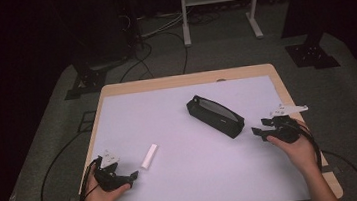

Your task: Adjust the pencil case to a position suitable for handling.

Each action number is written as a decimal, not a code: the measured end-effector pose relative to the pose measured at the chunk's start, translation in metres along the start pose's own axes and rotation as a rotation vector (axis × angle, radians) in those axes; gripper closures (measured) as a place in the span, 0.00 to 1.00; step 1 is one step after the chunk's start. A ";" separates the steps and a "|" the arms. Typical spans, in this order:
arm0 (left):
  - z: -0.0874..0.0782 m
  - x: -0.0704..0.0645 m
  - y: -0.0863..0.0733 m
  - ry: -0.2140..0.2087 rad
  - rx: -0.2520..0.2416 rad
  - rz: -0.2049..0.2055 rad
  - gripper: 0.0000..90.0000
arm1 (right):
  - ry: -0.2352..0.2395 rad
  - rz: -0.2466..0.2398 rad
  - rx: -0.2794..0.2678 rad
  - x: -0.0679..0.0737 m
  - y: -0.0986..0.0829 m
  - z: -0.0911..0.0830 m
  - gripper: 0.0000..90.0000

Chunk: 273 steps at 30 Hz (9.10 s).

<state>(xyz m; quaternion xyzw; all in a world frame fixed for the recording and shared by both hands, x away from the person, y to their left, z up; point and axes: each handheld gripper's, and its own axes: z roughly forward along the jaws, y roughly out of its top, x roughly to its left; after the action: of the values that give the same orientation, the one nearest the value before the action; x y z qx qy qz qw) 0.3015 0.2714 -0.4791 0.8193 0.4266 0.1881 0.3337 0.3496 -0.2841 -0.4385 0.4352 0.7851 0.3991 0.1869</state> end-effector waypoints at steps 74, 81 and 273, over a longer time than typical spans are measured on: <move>0.000 0.000 0.000 0.001 -0.003 -0.001 0.01 | 0.230 -0.140 0.016 0.049 0.100 0.092 0.71; 0.000 0.000 0.000 0.001 -0.003 0.000 0.01 | 0.229 -0.147 0.031 0.051 0.101 0.101 0.74; 0.000 0.000 0.000 0.001 -0.002 0.000 0.01 | -0.067 0.041 0.103 -0.024 -0.018 0.035 0.26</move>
<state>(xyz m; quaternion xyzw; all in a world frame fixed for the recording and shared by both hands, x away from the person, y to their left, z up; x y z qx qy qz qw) 0.3012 0.2714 -0.4794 0.8188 0.4265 0.1891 0.3344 0.3762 -0.2932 -0.4755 0.4732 0.7890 0.3469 0.1822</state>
